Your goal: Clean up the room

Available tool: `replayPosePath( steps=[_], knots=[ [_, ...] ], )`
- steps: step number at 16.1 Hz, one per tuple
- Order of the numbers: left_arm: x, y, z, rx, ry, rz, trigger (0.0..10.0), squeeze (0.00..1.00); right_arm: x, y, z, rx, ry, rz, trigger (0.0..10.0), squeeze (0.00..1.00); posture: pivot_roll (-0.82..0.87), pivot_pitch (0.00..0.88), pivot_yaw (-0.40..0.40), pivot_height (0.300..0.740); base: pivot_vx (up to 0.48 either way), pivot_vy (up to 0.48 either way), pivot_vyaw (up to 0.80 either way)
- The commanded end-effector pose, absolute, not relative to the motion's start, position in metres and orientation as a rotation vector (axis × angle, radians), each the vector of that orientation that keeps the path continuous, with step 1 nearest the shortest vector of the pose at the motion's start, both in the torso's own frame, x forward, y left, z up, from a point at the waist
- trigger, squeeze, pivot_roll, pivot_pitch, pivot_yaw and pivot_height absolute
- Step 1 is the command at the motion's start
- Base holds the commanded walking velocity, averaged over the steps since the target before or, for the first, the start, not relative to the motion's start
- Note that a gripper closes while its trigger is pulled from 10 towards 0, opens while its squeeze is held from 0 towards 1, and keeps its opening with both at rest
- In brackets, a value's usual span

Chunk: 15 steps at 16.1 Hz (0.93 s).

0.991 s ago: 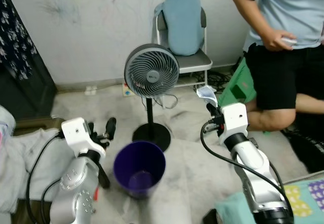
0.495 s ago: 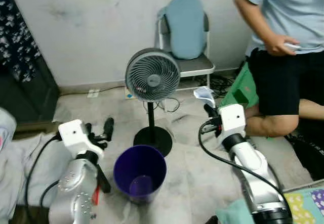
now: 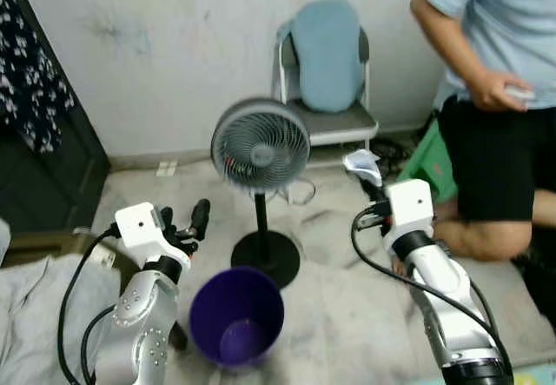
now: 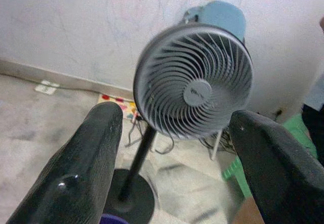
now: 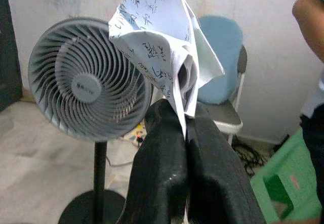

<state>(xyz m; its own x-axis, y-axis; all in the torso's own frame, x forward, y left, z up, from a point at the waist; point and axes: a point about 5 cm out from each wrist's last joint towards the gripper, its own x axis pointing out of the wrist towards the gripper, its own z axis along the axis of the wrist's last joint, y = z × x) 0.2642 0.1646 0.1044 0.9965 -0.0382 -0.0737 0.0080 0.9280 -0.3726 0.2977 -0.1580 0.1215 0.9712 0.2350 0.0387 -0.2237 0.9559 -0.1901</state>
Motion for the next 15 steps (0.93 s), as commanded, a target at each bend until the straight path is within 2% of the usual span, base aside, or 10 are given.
replayPosePath(
  steps=[1, 4, 15],
  knots=[
    [0.2637, 0.1739, 0.1051, -0.363, 0.078, 0.004, 10.0, 0.0, 0.2992, -0.1478, 0.1258, -0.167, -0.083, 0.258, 10.0, 0.0, -0.06, 0.012, -0.001, 0.74, 0.0, 0.0, 0.0],
    [0.2637, 0.1752, 0.1034, -0.352, 0.088, 0.024, 10.0, 0.0, 0.2985, -0.1471, 0.1261, -0.169, -0.087, 0.265, 10.0, 0.0, -0.06, 0.011, -0.001, 0.74, 0.0, 0.0, 0.21],
    [0.2643, 0.1769, 0.1028, -0.335, 0.093, 0.037, 10.0, 0.0, 0.298, -0.1432, 0.1271, -0.167, -0.098, 0.28, 10.0, 0.0, -0.06, 0.008, 0.001, 0.74, 0.0, 0.0, 0.8]
  ],
)
